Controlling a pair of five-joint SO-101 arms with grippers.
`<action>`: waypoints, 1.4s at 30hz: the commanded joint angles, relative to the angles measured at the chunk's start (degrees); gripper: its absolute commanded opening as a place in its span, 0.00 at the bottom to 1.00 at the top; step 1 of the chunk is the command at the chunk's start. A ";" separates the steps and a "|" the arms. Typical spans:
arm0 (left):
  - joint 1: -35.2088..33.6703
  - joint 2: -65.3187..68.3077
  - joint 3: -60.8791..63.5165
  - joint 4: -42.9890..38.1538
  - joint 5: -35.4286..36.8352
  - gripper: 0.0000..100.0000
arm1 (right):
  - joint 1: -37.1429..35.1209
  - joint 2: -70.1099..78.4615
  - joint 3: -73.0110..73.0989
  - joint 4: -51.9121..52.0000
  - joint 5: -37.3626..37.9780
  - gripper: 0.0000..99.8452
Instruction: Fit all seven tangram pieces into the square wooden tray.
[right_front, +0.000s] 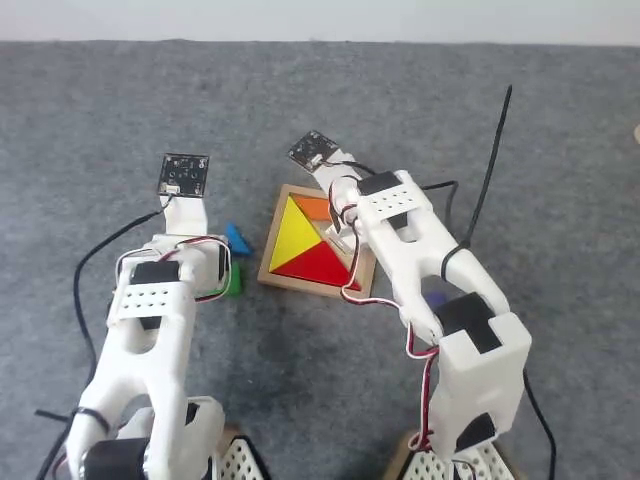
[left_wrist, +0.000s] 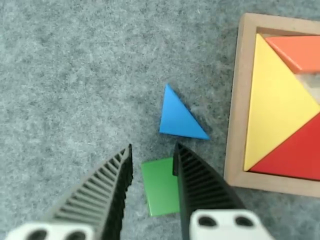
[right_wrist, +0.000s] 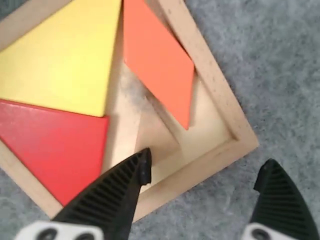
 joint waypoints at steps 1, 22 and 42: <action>0.44 -0.09 -0.48 -1.23 -0.53 0.13 | 0.84 -1.10 -1.41 0.13 -0.62 0.35; 0.35 -0.09 -0.48 -1.23 -0.53 0.13 | 6.20 2.51 1.05 10.86 -2.55 0.35; 0.44 -0.09 -0.48 -1.23 -0.53 0.13 | -2.42 2.95 -1.41 6.64 -2.64 0.35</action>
